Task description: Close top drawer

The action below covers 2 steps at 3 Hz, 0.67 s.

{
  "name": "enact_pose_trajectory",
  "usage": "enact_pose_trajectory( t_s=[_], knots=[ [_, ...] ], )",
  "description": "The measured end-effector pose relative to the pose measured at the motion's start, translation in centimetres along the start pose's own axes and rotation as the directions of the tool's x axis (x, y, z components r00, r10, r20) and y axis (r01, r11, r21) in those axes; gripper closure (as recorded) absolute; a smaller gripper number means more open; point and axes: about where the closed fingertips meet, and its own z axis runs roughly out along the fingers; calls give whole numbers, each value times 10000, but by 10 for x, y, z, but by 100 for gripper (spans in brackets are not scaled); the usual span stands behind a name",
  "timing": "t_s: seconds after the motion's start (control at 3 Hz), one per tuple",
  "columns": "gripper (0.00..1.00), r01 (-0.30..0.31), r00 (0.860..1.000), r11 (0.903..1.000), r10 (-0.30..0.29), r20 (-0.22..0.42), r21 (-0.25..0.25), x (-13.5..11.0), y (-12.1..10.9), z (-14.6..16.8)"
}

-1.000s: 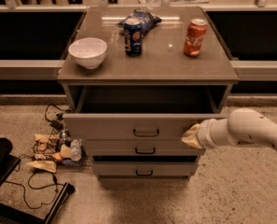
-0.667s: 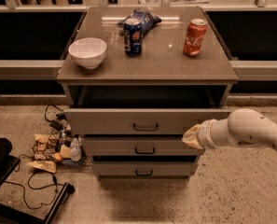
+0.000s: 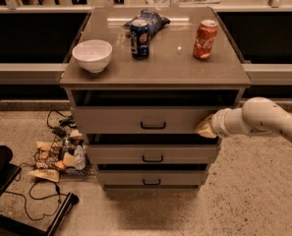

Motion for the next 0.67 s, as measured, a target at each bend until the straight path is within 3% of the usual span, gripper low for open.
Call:
enact_pose_trajectory(
  t_s=[0.67],
  knots=[
    [100, 0, 10000, 10000, 0, 0, 0, 0, 0, 0]
  ],
)
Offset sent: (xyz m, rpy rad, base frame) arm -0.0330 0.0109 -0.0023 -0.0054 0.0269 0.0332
